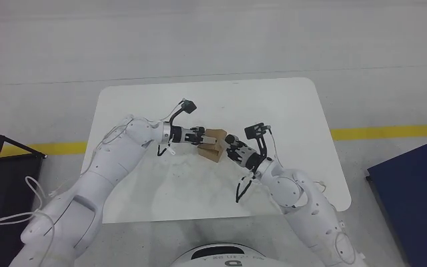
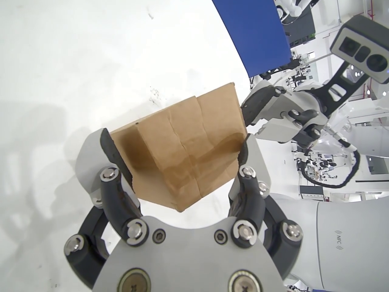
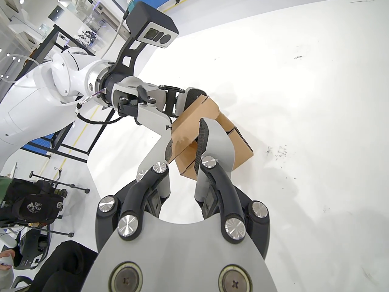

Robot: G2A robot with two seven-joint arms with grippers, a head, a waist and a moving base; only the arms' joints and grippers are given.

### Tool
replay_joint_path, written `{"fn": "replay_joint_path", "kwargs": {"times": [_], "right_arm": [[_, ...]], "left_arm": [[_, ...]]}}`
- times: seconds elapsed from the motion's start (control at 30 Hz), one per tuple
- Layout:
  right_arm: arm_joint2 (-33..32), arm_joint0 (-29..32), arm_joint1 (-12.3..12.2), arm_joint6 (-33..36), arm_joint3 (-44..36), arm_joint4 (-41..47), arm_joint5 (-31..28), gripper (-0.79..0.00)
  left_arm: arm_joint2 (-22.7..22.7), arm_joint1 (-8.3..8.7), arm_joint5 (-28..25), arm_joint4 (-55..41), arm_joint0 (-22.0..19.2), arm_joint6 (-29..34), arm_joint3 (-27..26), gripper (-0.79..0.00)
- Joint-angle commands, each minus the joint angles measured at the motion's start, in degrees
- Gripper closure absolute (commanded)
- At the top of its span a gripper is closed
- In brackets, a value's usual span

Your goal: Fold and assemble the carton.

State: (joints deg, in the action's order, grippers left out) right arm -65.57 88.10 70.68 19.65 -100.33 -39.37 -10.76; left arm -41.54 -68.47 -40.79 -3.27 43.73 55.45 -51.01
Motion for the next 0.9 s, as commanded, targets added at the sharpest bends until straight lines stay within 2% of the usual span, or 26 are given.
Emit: {"fn": "replay_joint_path", "kwargs": {"times": [0.0, 0.43, 0.53, 0.63, 0.87], "right_arm": [[-0.04, 0.08, -0.03, -0.13, -0.01, 0.02, -0.09, -0.219], [1.23, -1.47, 0.15, 0.12, 1.55, 0.59, -0.13, -0.219], [1.67, -1.81, 0.21, 0.04, 1.98, 0.54, -0.25, -0.172], [2.17, -2.47, 0.30, 0.29, 2.75, 0.66, -0.18, -0.169], [2.10, -3.01, 0.33, 0.04, 3.37, 1.02, 0.23, -0.197]], "left_arm": [[-0.12, 0.02, -0.22, -0.12, 0.12, 0.11, 0.00, -0.779], [-0.43, -0.11, -1.50, -1.78, 0.77, 1.08, 0.15, -0.763], [-0.49, -0.15, -1.87, -2.19, 0.83, 1.38, 0.49, -0.767], [-0.52, -0.20, -2.14, -2.45, 0.87, 1.50, 0.73, -0.767], [-0.83, -0.20, -2.73, -2.80, 0.93, 1.60, 1.14, -0.773]]}}
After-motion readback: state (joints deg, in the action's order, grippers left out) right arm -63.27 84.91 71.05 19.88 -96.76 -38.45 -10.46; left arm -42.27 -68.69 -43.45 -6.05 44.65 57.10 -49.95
